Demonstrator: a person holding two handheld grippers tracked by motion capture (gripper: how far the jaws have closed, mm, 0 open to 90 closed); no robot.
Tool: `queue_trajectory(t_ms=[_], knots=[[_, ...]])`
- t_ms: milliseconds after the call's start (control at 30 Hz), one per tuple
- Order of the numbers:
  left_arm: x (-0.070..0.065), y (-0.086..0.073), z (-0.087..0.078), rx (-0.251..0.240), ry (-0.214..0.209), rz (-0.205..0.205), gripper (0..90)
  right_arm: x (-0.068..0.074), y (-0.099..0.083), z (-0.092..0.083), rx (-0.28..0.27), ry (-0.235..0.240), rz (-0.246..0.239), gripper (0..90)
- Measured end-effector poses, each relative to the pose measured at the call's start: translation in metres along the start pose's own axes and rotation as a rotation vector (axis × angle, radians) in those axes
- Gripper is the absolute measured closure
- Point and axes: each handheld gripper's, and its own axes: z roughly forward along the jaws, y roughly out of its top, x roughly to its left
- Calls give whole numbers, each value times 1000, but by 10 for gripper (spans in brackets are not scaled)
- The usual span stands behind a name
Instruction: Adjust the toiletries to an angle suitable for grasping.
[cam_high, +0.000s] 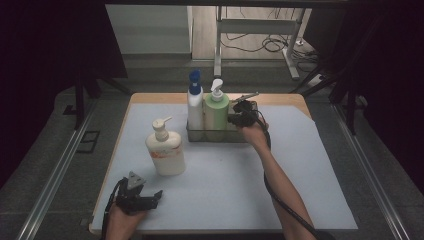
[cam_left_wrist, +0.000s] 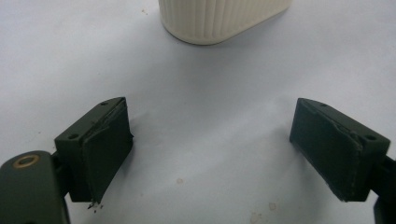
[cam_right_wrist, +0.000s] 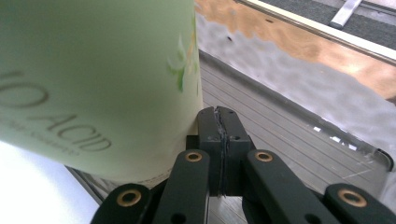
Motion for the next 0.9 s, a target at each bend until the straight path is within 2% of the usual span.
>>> queue_trajectory(t_ms=[233, 467, 633, 733, 900], knots=[[0, 0, 0, 0, 0, 0, 122, 3, 1, 1, 2, 3, -12, 898], [0, 0, 0, 1, 0, 0, 122, 7, 2, 0, 0, -12, -5, 899], [0, 0, 0, 1, 0, 0, 122, 5, 0, -1, 4, 3, 10, 898], [0, 0, 0, 1, 0, 0, 122, 6, 0, -3, 10, -13, 1, 866], [0, 0, 0, 0, 1, 1, 122, 4, -3, -9, 1, -1, -4, 814]])
